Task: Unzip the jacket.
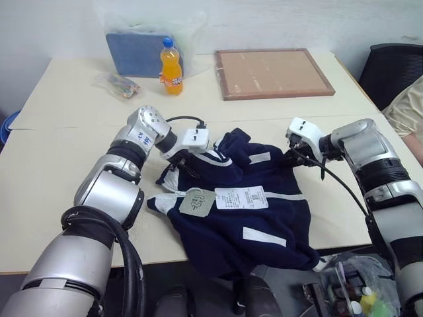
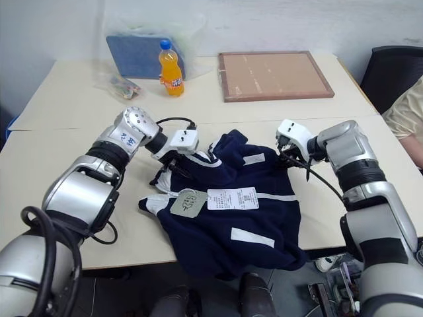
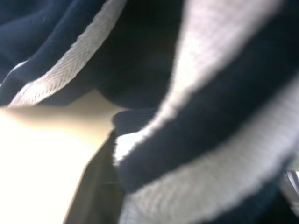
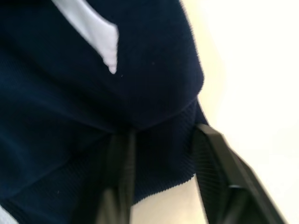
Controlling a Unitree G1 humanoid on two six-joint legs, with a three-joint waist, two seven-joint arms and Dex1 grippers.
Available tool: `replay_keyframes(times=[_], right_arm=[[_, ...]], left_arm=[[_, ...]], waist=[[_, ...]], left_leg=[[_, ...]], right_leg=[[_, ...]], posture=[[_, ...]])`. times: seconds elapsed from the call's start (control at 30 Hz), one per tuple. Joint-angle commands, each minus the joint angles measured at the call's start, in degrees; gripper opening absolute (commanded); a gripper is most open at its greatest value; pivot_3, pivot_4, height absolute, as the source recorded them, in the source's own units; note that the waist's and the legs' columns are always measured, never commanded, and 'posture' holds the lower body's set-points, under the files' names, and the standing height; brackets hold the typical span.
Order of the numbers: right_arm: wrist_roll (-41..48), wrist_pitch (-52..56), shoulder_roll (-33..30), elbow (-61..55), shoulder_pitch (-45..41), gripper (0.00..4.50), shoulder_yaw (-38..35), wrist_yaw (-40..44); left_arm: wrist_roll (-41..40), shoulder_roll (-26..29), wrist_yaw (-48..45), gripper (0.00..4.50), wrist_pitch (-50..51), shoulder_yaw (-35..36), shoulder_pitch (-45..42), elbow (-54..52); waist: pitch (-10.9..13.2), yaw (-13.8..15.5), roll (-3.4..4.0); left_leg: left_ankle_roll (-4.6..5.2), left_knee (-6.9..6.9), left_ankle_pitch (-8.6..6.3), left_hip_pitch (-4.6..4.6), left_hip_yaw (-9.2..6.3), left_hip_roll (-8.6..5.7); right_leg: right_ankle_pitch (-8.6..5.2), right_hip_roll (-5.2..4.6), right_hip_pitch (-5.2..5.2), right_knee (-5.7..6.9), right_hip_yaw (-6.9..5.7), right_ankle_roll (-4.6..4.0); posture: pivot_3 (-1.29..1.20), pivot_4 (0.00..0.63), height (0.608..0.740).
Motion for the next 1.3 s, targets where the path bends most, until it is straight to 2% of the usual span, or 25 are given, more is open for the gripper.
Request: replay_keyframes(times=[0.03, 0.07, 0.1, 0.3, 0.53, 0.7, 0.97, 1.03, 1.13, 1.3], right_arm=[[0.47, 1.13, 0.31, 1.4, -1.71, 0.58, -3.53, -2.07], [0.45, 1.37, 0.41, 1.65, -1.72, 0.2, -4.03, -2.62], [0.34, 1.49, 0.48, 1.85, -1.75, 0.01, -4.41, -2.91], [0.3, 2.75, -2.29, 2.19, -0.55, 0.01, -8.82, -9.58], [2.65, 10.18, -7.03, -8.31, 6.86, 0.01, -14.61, -12.25], [5.35, 14.48, -6.58, -17.13, 13.55, 0.01, -16.37, -12.41], [6.24, 12.78, -5.19, -22.01, 16.47, 0.01, -17.69, -16.47], [6.47, 12.39, -5.32, -21.57, 16.39, 0.51, -17.79, -16.85], [7.46, 12.81, -6.03, -21.63, 16.67, 1.42, -18.0, -15.95], [7.31, 12.25, -7.99, -24.05, 17.58, 3.17, -17.6, -15.45]], left_arm=[[-0.51, 1.3, 0.84, 1.15, 3.06, 2.72, -0.55, -0.19], [-0.93, 1.45, 0.9, 0.81, 4.11, 3.56, -0.43, -0.14], [-1.16, 1.53, 0.89, 0.76, 4.83, 4.15, -0.37, -0.15], [-5.55, 4.59, 0.46, 0.76, 13.13, 11.25, 1.01, -0.39], [-8.84, 7.2, 6.95, 0.76, 23.15, 17.35, 2.98, -0.99], [-9.38, 5.42, 13.88, 0.76, 27.5, 19.37, 4.51, -1.34], [-10.73, 2.77, 23.2, 0.76, 31.35, 22.71, 4.8, -1.18], [-10.74, 2.79, 24.79, 0.76, 31.9, 23.03, 5.28, -1.0], [-11.24, 2.92, 26.89, 1.38, 33.6, 24.03, 5.99, -0.7], [-10.83, 3.71, 26.19, 2.95, 33.78, 23.42, 7.6, -1.59]], waist=[[0.0, 0.0, 0.0], [0.0, -0.01, 0.0], [0.0, -0.02, 0.0], [0.02, -0.11, 0.03], [0.02, 0.13, 0.03], [0.02, 0.11, 0.03], [0.02, 0.18, 0.03], [0.02, 0.18, 0.03], [0.02, 0.14, 0.03], [0.02, 0.14, 0.04]], left_leg=[[0.0, 0.0, 0.0, -0.01, -0.01, -0.01], [0.0, 0.0, 0.0, -0.01, -0.02, -0.02], [0.0, 0.0, 0.0, -0.01, -0.02, -0.02], [0.0, -0.01, 0.0, -0.01, -0.04, -0.01], [0.0, 0.0, 0.0, -0.08, -0.16, -0.08], [0.0, -0.01, 0.0, -0.07, -0.16, -0.1], [0.0, 0.0, 0.0, -0.06, -0.16, -0.12], [0.0, 0.0, 0.0, -0.06, -0.15, -0.13], [0.0, 0.0, 0.0, -0.04, -0.14, -0.13], [0.0, 0.0, 0.0, -0.02, -0.13, -0.13]], right_leg=[[0.0, -0.01, 0.0, 0.0, 0.0, 0.0], [0.0, -0.01, 0.0, 0.0, 0.0, 0.0], [0.0, -0.01, 0.0, 0.0, 0.0, 0.0], [0.0, -0.01, 0.0, 0.0, -0.01, 0.0], [0.0, -0.08, 0.0, 0.0, 0.0, 0.0], [0.0, -0.08, 0.01, 0.0, 0.01, 0.0], [0.0, -0.08, 0.01, 0.01, 0.01, 0.0], [0.0, -0.08, 0.01, 0.01, 0.01, 0.0], [0.0, -0.08, 0.01, 0.01, 0.02, 0.0], [0.0, -0.08, 0.02, 0.01, 0.03, 0.0]], posture=[[0.0, 0.15, 0.74], [0.0, 0.15, 0.74], [0.0, 0.15, 0.74], [0.0, 0.15, 0.74], [0.0, 0.15, 0.74], [0.0, 0.15, 0.74], [0.0, 0.15, 0.74], [0.0, 0.15, 0.74], [0.0, 0.15, 0.74], [0.0, 0.15, 0.74]])
